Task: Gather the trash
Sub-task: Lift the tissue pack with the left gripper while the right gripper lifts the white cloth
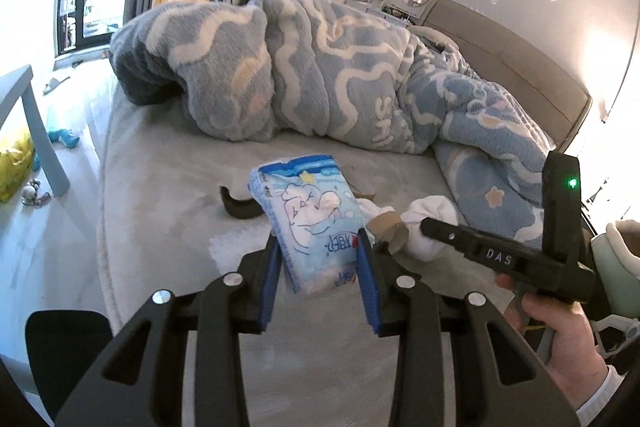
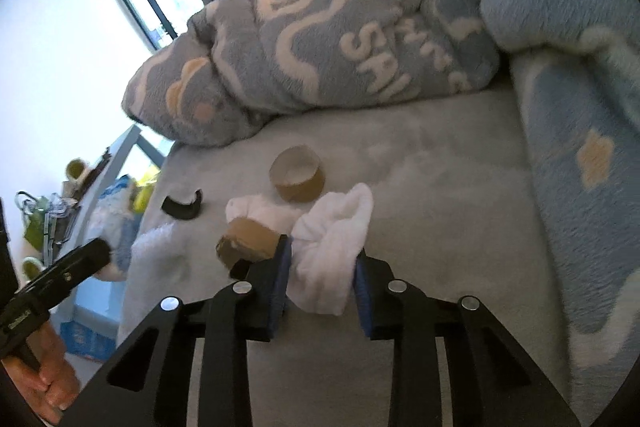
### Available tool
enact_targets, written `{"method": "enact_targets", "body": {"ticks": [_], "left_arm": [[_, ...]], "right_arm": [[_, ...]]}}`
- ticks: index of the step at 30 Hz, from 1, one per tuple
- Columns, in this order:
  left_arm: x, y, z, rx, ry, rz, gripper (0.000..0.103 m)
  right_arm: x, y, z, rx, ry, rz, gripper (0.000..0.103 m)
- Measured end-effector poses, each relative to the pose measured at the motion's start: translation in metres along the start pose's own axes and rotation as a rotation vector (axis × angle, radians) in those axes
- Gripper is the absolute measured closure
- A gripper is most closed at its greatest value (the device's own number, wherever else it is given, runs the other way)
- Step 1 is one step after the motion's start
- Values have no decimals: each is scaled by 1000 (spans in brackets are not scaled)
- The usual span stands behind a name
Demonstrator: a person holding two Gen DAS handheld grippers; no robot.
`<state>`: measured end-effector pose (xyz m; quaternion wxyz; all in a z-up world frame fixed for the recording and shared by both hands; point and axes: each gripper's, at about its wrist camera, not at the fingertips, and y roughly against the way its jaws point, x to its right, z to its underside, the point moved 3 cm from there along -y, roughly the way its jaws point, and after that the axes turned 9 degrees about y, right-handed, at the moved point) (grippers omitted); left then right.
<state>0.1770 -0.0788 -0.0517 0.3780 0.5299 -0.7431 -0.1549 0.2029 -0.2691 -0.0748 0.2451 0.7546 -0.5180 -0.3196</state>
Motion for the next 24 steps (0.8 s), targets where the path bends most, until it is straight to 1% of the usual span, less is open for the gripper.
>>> {"method": "enact_targets", "body": {"ticks": [2,7,8,9,10,12,16,17,18,19,20,24], "left_arm": [[-4,7,-1,14,-5,-6,65],[-18,20,-6,34,11,-23,65],[-21,23,-6,37,15,-26,65],[-24,26,-7,41,19,-28,65],[-27,29,-7,43,21,-29,65],[-32,33,-7,45,25,-35,65],[-39,40,-7,49,27,-43,65],[-40,42,-7,50,27,-44,65],[-41,43,-8,51,29,-46,65],[-43,44,-8,53,31,-47,65],[-43,45,-8,54,32,-47,65],[-48,49,-8,56,39,-51,65]], "right_arm": [[-1,7,-5,21,0,10,76],[-19,23,-21,71,52,38,77],[-23,24,-23,75,62,42,79],[-27,25,-24,74,77,53,87],[-30,24,-25,65,101,74,91],[-31,22,-25,53,113,106,91],[-28,20,-21,34,109,103,89],[-25,20,-20,34,104,127,68],[-23,23,-20,51,97,149,50],[-22,26,-20,73,89,155,23],[-20,29,-21,87,74,160,20],[-13,22,-18,60,34,131,20]]}}
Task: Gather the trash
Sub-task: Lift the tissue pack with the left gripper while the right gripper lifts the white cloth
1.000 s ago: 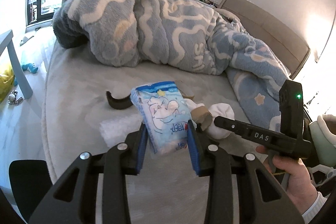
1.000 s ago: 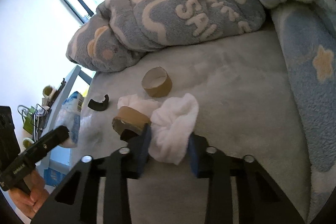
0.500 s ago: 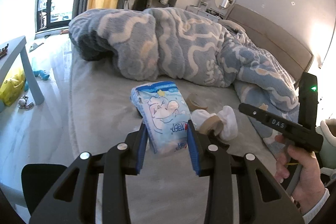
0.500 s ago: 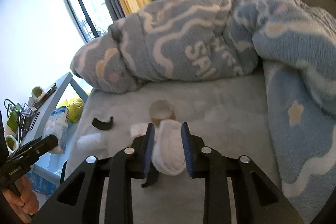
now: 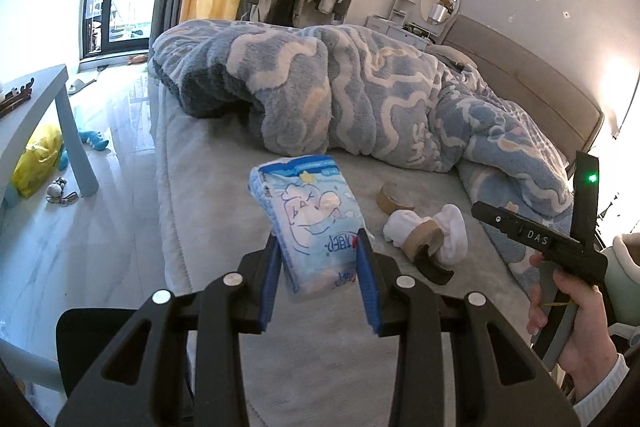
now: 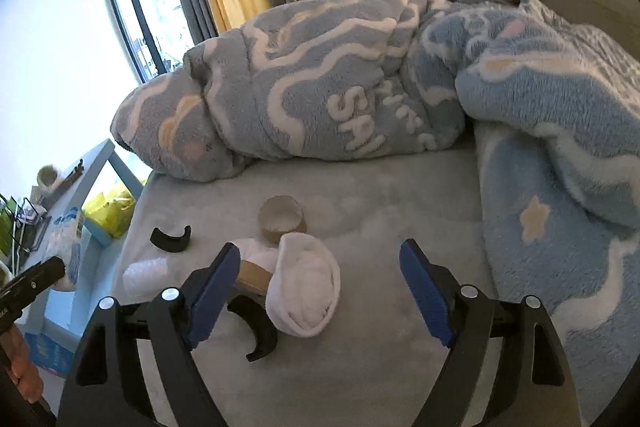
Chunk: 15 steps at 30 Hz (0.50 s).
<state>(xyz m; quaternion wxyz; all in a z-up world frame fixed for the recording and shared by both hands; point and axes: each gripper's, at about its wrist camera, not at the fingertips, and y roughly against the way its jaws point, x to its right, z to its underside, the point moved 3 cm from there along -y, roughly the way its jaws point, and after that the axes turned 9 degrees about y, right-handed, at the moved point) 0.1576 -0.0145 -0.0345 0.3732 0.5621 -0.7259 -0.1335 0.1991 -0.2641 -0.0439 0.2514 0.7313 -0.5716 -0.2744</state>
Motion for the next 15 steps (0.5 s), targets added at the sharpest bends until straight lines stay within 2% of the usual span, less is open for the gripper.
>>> {"method": "enact_targets", "body": {"ticks": [3,4,5,7,9,10,14,15], "left_arm": [[-3,1,0,0,3,-4,65],[-5,2,-1,1,4,-6,65],[-7,4,-1,3,6,-7,65],[-11,6,-2,6,9,-9,65],[-15,9,-3,8,14,-11,65],[-16,10,-3,9,16,-12,65],[-24,16,-4,16,23,-18,65],[-26,17,-4,17,25,-20,65]], "right_arm": [[0,-12,6,-40,-24,-13,20],[0,-15,9,-51,-34,-25,24],[-1,-20,12,-67,-42,-33,34],[-1,-26,16,-87,-47,-29,44],[-1,-30,18,-97,-60,-24,48],[-1,-30,18,-96,-69,-30,53],[-8,-29,15,-79,-61,-37,87],[-11,-29,14,-75,-52,-33,88]]}}
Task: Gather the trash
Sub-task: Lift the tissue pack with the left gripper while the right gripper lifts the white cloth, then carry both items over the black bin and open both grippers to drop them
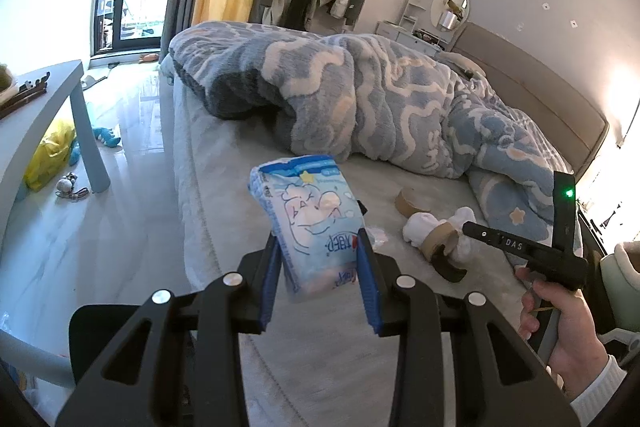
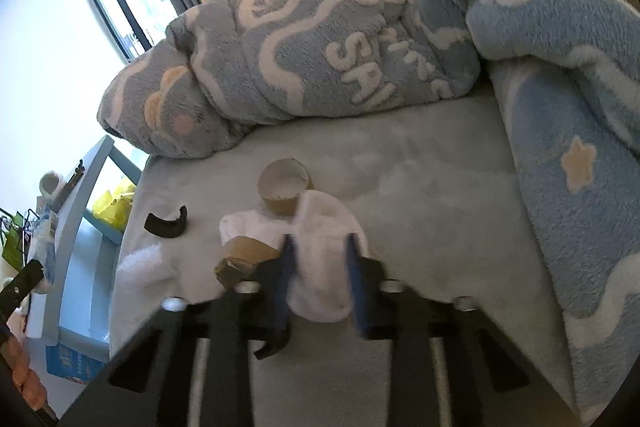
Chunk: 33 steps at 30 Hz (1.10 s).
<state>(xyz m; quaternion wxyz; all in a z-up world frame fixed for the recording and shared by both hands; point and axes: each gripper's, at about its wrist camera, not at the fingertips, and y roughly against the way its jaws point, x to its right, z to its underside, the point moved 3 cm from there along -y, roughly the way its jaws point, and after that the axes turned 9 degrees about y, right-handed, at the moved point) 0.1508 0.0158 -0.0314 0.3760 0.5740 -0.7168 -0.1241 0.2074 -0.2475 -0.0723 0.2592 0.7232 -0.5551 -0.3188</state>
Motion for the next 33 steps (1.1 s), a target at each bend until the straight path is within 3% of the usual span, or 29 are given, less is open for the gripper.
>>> {"method": "enact_targets", "body": {"ticks": [5,13,19,33], "left_arm": [[-11,7,-1,4,7,-10,65],[-33,17,-1,3,18,-36,65],[-51,25,1,-5,25,-69,65],[-112,35,19,-64,44,-181,65]], "right_arm": [[-13,1,-4,12,43,37,96],[-30,23,-20,83,90,74,96],[-49,43,-31,137,102,44,96],[-150,57,-39,185,234,-98,96]]}}
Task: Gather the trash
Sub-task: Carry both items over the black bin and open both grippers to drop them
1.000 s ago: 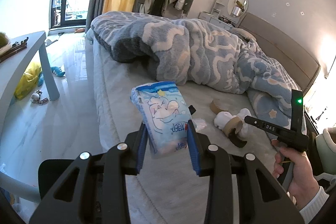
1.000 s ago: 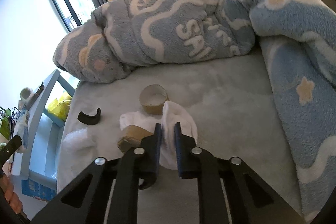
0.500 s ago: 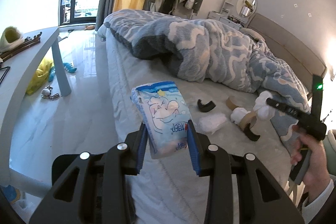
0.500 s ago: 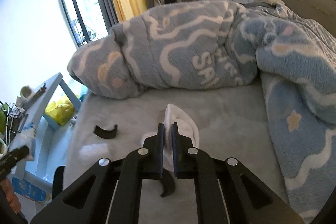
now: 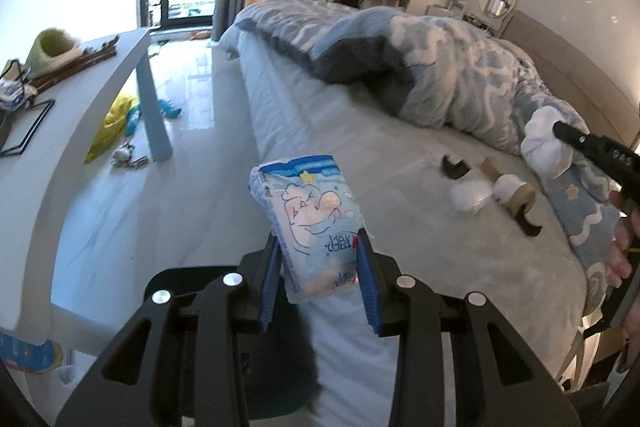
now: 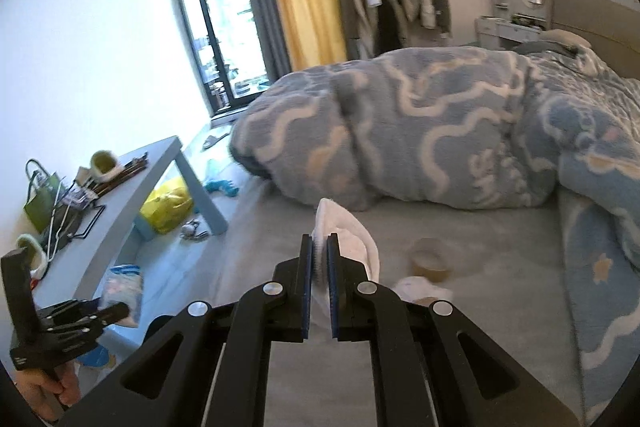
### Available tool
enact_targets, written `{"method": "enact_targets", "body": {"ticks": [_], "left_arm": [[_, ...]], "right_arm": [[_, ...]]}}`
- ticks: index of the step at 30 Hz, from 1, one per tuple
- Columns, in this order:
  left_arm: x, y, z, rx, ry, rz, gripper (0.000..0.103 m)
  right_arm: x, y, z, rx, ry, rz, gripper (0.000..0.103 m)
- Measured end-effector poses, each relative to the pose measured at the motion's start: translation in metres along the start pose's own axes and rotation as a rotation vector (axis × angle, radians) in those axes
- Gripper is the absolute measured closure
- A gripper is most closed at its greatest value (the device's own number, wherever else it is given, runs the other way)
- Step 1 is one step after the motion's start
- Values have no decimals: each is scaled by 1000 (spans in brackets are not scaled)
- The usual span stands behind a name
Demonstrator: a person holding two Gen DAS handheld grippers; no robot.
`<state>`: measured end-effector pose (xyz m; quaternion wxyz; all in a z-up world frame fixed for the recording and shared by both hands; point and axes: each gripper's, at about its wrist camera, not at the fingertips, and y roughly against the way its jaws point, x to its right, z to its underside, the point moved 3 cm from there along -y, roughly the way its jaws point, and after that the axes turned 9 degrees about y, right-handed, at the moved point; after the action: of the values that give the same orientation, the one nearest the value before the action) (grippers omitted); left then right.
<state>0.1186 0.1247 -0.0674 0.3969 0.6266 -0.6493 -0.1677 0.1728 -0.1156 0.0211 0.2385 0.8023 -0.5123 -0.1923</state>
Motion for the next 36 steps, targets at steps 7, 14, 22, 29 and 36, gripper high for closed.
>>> {"method": "enact_targets", "body": {"ticks": [7,14,22,29,36], "left_arm": [[-41,-12,15,-83,41,-60,65],[-77,-28,38,-206,66,-103,65],[-102,-35,60,-318,89,-116,61],[-116,-23,64,-296,101,-119,46],[-133,0,53,-207,128,-99,38]], "right_arm": [[-61,-16,-2,-14,69,-94,96],[-116,-32,2,-41,117,-177,96],[-170,-57,18,-100,170,-249,96],[-211,-86,38,-173,215,-284,96],[-238,-115,68,-267,235,-315,96]]}}
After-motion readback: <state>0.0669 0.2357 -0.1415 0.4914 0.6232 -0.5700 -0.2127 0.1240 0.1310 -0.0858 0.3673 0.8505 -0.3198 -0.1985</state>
